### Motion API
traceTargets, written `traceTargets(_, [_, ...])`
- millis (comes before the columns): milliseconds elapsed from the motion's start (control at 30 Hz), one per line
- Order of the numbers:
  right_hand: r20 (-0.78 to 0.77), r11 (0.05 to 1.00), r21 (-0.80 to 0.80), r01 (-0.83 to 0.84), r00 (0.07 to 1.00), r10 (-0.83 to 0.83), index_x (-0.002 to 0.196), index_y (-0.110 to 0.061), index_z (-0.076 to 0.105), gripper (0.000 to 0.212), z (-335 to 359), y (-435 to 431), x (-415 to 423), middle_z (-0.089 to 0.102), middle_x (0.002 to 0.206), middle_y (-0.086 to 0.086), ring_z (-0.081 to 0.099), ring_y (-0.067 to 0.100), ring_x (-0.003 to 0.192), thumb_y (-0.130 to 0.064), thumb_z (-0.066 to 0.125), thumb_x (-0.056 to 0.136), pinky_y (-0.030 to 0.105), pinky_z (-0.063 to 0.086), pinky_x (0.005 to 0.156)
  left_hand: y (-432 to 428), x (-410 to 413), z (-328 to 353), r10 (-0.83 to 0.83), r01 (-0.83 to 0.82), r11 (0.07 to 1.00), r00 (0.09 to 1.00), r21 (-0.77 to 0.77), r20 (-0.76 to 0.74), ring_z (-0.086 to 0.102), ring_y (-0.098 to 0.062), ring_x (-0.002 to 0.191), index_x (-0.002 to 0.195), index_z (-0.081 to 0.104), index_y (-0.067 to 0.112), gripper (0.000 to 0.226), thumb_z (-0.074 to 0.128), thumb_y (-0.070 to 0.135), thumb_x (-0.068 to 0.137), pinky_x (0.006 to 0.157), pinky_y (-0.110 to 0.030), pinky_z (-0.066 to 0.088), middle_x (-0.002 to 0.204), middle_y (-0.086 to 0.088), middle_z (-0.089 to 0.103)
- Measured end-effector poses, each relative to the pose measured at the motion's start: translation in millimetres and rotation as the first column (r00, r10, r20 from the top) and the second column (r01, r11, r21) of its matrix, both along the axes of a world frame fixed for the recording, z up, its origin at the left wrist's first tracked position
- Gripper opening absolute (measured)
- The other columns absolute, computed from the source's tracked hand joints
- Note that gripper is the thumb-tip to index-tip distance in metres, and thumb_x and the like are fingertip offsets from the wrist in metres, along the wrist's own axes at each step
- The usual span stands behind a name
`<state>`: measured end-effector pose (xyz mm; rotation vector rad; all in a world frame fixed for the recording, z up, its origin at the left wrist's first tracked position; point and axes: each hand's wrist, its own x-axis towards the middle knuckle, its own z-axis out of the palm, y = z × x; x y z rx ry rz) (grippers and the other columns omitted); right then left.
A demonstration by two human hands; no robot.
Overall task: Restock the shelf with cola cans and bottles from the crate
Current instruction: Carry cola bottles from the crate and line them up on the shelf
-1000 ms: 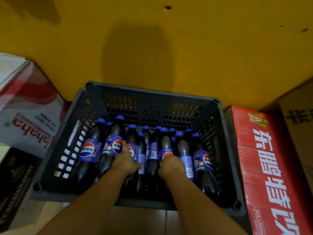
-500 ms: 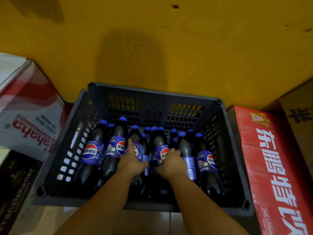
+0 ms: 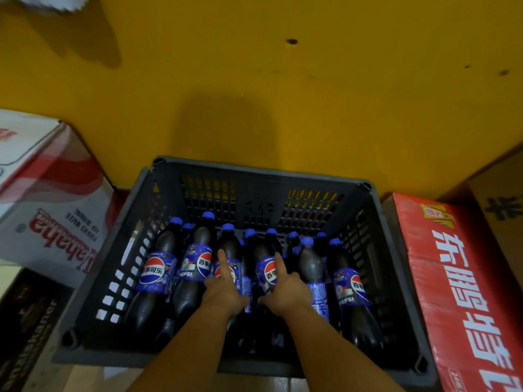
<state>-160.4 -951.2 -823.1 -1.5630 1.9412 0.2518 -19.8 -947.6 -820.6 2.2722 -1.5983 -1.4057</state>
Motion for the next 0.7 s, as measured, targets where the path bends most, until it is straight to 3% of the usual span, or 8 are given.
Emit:
traceTargets(67, [0.024,0.996,0.007,0.09,0.996,-0.091,0.148,-0.018,0.009,0.1,0.5,-1.0,-1.9,0.041,0.133,0.011,0.05,0.027,0.119,-0.046,0.07,0.074,0.035,0.045,0.092,-1.2,0.6,-1.9,0.041,-0.041,0.999,0.999,-0.001,-0.014,0.059,-0.031,0.098,0.141,-0.031,0.03,0.121,0.072,0.027,0.077,0.086,-0.031,0.047,0.141,-0.03,0.024])
traceTargets(167, [0.112,0.978,0.099,0.182,0.975,-0.192,0.136,-0.012,0.035,0.086,3.0,-2.8,-2.5,0.044,0.131,0.01,0.05,0.027,0.117,-0.045,0.073,0.066,0.033,0.045,0.094,-6.2,3.2,-2.4,0.176,-0.177,0.984,0.983,-0.005,-0.05,0.055,-0.03,0.11,0.147,-0.02,0.024,0.117,0.071,0.028,0.072,0.088,-0.032,0.047,0.136,-0.018,0.043])
traceTargets(300, [0.269,0.945,0.202,0.257,0.913,-0.306,0.142,-0.009,0.024,0.102,1.2,0.7,-3.9,0.048,0.133,0.011,0.05,0.029,0.118,-0.036,0.078,0.06,0.038,0.046,0.097,-7.9,5.3,-0.1,0.361,-0.359,0.932,0.915,0.043,-0.178,0.053,-0.031,0.11,0.15,0.001,0.022,0.106,0.071,0.02,0.07,0.082,-0.031,0.045,0.131,-0.015,0.048])
traceTargets(400, [0.262,0.962,0.158,0.225,0.929,-0.26,0.133,-0.009,0.029,0.09,0.2,2.4,-8.8,0.054,0.127,0.009,0.054,0.027,0.112,-0.034,0.078,0.063,0.036,0.048,0.092,-7.2,7.4,-2.1,0.449,-0.443,0.892,0.84,0.09,-0.304,0.055,-0.031,0.106,0.15,0.008,0.021,0.109,0.077,0.012,0.066,0.085,-0.037,0.05,0.128,-0.014,0.05])
traceTargets(533, [0.311,0.954,0.119,0.275,0.902,-0.299,0.122,-0.012,0.033,0.079,0.6,0.2,-15.8,0.058,0.115,0.006,0.059,0.025,0.099,-0.034,0.079,0.061,0.037,0.051,0.085,-6.9,6.3,1.6,0.458,-0.452,0.886,0.818,0.102,-0.349,0.053,-0.031,0.112,0.151,0.003,0.02,0.112,0.078,0.01,0.068,0.089,-0.038,0.049,0.134,-0.014,0.046])
traceTargets(700, [0.494,0.914,0.021,0.405,0.791,-0.362,0.137,-0.025,0.029,0.092,11.5,-4.1,-15.1,0.061,0.115,0.002,0.061,0.024,0.097,-0.029,0.078,0.06,0.038,0.051,0.087,-4.5,5.6,14.9,0.415,-0.452,0.89,0.853,-0.053,-0.316,0.05,-0.028,0.12,0.15,0.011,0.02,0.111,0.083,0.025,0.067,0.101,-0.037,0.042,0.142,-0.01,0.043])
